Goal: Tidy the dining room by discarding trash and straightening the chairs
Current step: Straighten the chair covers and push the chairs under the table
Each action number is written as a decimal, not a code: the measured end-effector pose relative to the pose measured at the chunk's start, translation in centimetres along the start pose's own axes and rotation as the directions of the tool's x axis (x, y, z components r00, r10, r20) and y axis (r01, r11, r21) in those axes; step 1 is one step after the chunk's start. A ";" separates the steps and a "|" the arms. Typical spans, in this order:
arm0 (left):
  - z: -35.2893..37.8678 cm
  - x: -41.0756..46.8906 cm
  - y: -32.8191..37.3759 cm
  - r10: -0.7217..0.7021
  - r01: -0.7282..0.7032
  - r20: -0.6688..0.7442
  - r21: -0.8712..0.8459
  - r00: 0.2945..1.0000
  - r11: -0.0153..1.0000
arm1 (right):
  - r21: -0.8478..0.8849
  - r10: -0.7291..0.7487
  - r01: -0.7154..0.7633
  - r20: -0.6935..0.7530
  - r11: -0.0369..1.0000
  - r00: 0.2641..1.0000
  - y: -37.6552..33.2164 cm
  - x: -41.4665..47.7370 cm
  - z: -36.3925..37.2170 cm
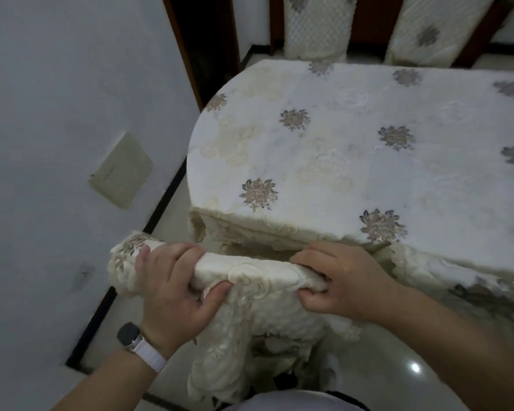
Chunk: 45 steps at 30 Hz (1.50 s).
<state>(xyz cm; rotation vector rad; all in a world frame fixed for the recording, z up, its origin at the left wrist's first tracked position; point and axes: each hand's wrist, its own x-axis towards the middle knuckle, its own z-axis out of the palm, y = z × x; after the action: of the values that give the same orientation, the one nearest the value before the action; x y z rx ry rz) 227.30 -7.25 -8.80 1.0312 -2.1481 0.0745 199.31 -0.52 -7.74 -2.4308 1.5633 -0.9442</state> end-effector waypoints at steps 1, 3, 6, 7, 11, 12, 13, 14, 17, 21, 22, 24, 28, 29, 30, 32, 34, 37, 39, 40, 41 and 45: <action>0.0 0.2 -0.1 0.009 -0.009 -0.002 -0.008 1.000 1.000 | -0.020 0.016 -0.016 -0.013 1.000 1.000 -0.2 0.1 0.0; 0.1 0.4 -0.4 0.016 -0.016 0.009 -0.009 1.000 1.000 | -0.052 0.049 -0.052 -0.045 0.997 0.998 -1.2 0.5 0.2; 0.2 0.4 -0.9 0.015 -0.014 0.039 -0.048 0.999 0.999 | -0.090 0.146 -0.156 -0.103 0.984 0.984 -3.0 1.3 1.1; 0.1 0.4 -1.1 0.022 -0.018 0.058 -0.073 0.998 0.997 | -0.105 0.178 -0.190 -0.114 0.976 0.977 -3.4 1.6 1.4; -1.2 0.8 -3.3 0.104 -0.076 0.179 -0.158 0.978 0.985 | -0.163 0.230 -0.250 -0.132 0.955 0.964 -3.8 1.3 1.9; -1.5 1.0 -4.2 0.112 -0.083 0.194 -0.148 0.975 0.985 | -0.175 0.232 -0.255 -0.141 0.951 0.963 -3.8 1.1 1.9; -1.8 1.3 -5.0 0.102 -0.074 0.209 -0.138 0.973 0.988 | -0.184 0.229 -0.256 -0.151 0.949 0.961 -3.8 1.0 1.9; -2.0 1.6 -5.7 0.086 -0.056 0.226 -0.136 0.970 0.989 | -0.189 0.222 -0.251 -0.160 0.949 0.962 -3.8 0.9 1.9; -2.4 2.0 -6.4 0.083 -0.035 0.269 -0.179 0.959 0.983 | -0.180 0.183 -0.208 -0.149 0.961 0.972 -3.7 0.4 1.7; -2.4 1.6 -6.2 0.106 -0.050 0.251 -0.222 0.962 0.974 | -0.171 0.203 -0.218 -0.101 0.961 0.974 -3.7 -0.1 1.5; -2.3 1.5 -6.2 0.103 -0.045 0.249 -0.227 0.963 0.973 | -0.180 0.228 -0.241 -0.088 0.954 0.970 -3.7 -0.1 1.4; -2.2 1.6 -6.2 0.110 -0.055 0.234 -0.229 0.966 0.972 | -0.195 0.268 -0.276 -0.066 0.941 0.961 -3.7 -0.1 1.2; -2.2 1.5 -6.4 0.212 -0.173 0.178 -0.212 0.961 0.962 | -0.150 0.327 -0.334 -0.070 0.931 0.942 -4.4 -0.8 1.2; -2.2 1.5 -6.5 0.232 -0.194 0.176 -0.209 0.957 0.959 | -0.133 0.339 -0.346 -0.071 0.929 0.938 -4.6 -1.0 1.3; -2.3 1.5 -6.5 0.241 -0.202 0.180 -0.211 0.954 0.956 | -0.107 0.349 -0.356 -0.075 0.928 0.934 -4.8 -1.2 1.3; -2.2 1.1 -6.3 0.244 -0.202 0.181 -0.221 0.953 0.954 | -0.042 0.368 -0.372 -0.081 0.927 0.926 -4.8 -1.7 1.3; -1.8 0.9 -5.7 0.266 -0.231 0.140 -0.224 0.954 0.947 | -0.025 0.378 -0.383 -0.106 0.924 0.920 -4.8 -2.2 1.1; -1.3 1.2 -4.8 0.296 -0.265 0.103 -0.238 0.950 0.934 | -0.018 0.404 -0.409 -0.125 0.912 0.906 -4.7 -2.6 0.3; -1.0 1.6 -4.2 0.298 -0.266 0.102 -0.243 0.949 0.933 | -0.007 0.415 -0.420 -0.137 0.908 0.899 -4.5 -3.1 -0.1; -0.8 1.7 -3.9 0.299 -0.267 0.107 -0.246 0.948 0.932 | 0.000 0.421 -0.425 -0.141 0.905 0.896 -4.3 -3.2 -0.3; -0.5 1.9 -3.7 0.305 -0.270 0.109 -0.254 0.946 0.929 | 0.008 0.429 -0.432 -0.145 0.902 0.892 -4.2 -3.4 -0.5; 0.8 3.0 -3.0 0.317 -0.272 0.113 -0.299 0.942 0.915 | 0.037 0.496 -0.496 -0.143 0.868 0.857 -3.6 -3.8 -1.5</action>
<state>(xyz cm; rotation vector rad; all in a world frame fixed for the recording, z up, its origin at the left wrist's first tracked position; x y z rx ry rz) 227.69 -11.51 -8.15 0.5597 -2.3634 -0.1714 200.28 4.78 -6.79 -1.8266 2.0932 -1.0247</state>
